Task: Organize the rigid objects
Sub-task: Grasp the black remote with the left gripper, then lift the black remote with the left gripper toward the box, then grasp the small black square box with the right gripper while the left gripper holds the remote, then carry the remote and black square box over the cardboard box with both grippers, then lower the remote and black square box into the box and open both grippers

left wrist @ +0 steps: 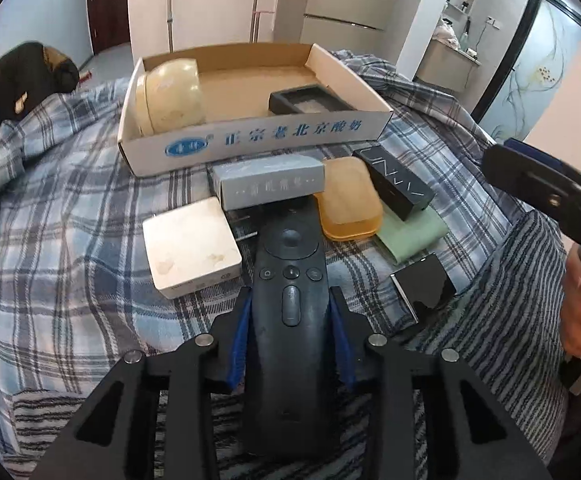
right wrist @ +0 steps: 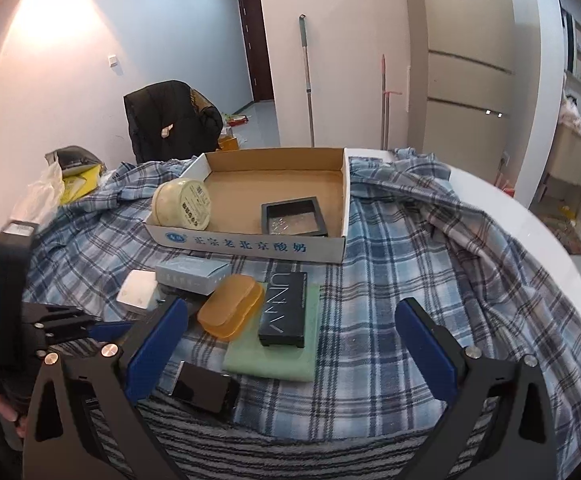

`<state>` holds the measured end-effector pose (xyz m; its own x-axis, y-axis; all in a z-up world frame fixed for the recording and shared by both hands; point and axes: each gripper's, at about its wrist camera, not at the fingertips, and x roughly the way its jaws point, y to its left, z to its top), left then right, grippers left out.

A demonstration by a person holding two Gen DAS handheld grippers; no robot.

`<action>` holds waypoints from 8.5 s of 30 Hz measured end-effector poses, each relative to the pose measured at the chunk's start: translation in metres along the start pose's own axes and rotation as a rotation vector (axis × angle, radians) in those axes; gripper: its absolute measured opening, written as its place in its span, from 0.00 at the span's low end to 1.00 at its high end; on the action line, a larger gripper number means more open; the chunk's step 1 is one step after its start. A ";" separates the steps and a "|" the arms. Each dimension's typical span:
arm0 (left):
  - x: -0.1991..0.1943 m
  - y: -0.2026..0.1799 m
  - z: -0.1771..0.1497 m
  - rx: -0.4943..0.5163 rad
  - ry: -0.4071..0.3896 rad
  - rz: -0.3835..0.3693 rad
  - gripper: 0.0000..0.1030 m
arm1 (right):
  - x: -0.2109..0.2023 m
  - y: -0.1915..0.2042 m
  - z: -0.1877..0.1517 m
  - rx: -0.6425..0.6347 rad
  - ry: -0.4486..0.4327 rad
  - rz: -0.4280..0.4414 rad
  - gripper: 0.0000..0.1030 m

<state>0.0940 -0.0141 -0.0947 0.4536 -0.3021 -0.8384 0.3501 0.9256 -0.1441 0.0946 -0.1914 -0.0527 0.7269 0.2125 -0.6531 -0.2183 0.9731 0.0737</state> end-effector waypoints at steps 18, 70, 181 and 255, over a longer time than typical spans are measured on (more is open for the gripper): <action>-0.077 0.013 0.004 -0.062 -0.308 -0.003 0.37 | -0.022 0.012 0.011 -0.026 0.005 -0.121 1.00; -0.029 0.025 0.002 -0.126 -0.015 -0.131 0.13 | -0.015 0.025 -0.010 -0.129 0.054 -0.123 1.00; -0.161 -0.014 -0.026 -0.066 -0.593 0.225 0.14 | -0.008 0.021 0.015 0.021 0.194 0.034 0.42; -0.013 0.010 0.124 -0.071 -0.685 0.296 0.87 | 0.152 -0.040 0.122 0.203 0.244 0.038 0.42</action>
<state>0.1931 -0.0292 -0.0199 0.9376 -0.0917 -0.3354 0.0915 0.9957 -0.0163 0.2934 -0.1872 -0.0635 0.5380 0.2453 -0.8064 -0.0897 0.9679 0.2346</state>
